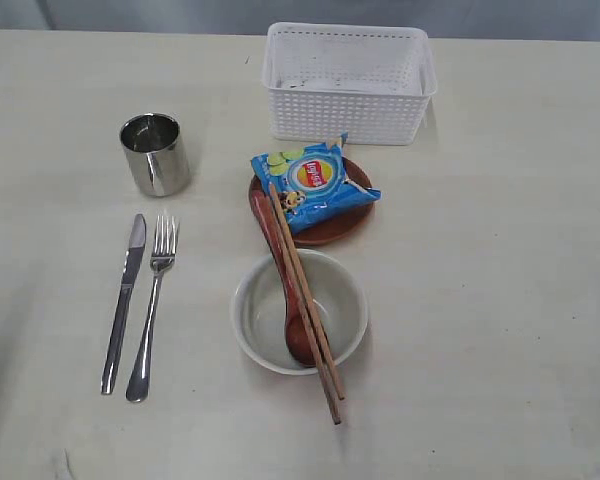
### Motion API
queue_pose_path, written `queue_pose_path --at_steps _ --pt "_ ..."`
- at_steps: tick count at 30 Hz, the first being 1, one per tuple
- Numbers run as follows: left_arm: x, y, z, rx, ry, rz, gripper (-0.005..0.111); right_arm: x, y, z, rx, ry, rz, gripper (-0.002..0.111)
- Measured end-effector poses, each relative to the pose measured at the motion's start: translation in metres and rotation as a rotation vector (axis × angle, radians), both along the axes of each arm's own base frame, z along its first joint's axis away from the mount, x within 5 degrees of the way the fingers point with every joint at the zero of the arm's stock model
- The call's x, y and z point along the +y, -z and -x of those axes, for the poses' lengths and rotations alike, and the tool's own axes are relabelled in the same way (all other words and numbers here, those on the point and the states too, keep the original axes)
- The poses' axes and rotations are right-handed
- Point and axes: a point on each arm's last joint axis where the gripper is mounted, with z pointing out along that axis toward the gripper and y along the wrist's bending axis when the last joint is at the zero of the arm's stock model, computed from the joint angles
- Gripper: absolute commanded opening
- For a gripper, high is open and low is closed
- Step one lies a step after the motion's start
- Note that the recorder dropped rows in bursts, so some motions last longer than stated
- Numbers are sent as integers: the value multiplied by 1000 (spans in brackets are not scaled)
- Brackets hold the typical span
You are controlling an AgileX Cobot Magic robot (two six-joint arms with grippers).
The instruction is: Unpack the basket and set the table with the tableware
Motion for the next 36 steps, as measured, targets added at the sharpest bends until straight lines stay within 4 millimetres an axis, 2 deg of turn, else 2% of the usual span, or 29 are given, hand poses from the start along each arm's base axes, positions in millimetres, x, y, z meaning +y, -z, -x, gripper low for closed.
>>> queue_pose_path --at_steps 36 --pt "0 0 0 0 0 0 0 0 3 1 33 5 -16 0"
